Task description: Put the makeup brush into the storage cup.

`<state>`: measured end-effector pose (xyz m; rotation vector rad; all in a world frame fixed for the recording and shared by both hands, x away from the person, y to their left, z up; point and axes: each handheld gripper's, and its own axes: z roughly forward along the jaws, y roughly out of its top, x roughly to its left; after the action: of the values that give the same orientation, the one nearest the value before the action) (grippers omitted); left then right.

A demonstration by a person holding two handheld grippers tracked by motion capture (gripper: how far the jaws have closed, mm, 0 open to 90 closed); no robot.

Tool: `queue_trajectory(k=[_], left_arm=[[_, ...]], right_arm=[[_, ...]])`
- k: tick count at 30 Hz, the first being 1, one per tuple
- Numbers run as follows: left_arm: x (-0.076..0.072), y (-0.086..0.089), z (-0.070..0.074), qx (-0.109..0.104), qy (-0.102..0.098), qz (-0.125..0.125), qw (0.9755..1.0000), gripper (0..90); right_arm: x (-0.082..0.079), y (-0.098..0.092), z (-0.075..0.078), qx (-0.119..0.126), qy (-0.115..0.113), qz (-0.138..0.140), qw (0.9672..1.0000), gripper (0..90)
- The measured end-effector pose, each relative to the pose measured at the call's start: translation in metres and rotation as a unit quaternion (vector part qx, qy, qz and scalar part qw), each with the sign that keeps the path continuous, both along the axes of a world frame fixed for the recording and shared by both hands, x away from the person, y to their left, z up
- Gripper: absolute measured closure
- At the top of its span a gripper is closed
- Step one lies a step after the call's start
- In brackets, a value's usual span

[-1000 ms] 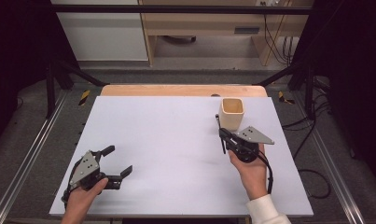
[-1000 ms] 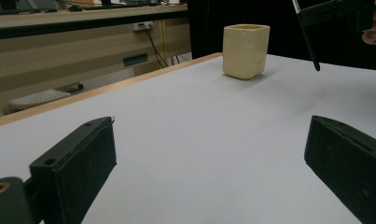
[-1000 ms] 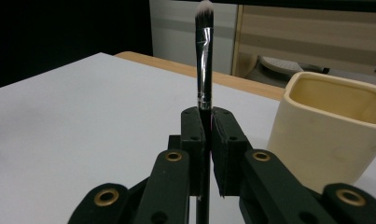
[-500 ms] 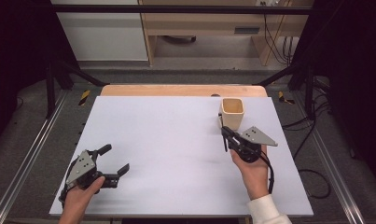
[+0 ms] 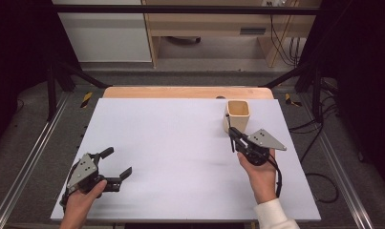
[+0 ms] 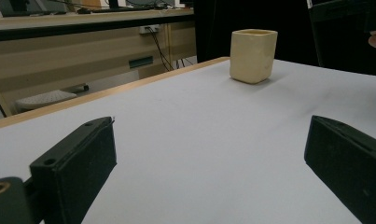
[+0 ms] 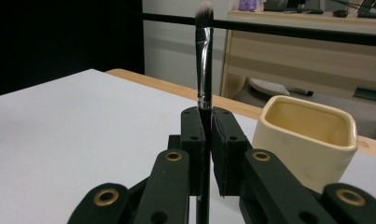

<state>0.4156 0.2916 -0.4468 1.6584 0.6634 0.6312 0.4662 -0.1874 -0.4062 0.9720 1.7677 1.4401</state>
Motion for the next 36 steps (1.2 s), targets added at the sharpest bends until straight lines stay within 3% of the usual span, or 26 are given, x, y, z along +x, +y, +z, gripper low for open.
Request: queue_trajectory(k=[9,36], left_arm=[[0.000,0.000,0.000,0.000,0.000,0.000,1.0000,1.7],[0.001,0.003,-0.001,0.000,-0.001,0.002,1.0000,1.7]], right_arm=[[-0.002,-0.004,0.007,-0.009,-0.026,-0.008,0.9996,83.7],[-0.004,-0.018,0.018,-0.014,-0.046,-0.032,0.9983,83.7]])
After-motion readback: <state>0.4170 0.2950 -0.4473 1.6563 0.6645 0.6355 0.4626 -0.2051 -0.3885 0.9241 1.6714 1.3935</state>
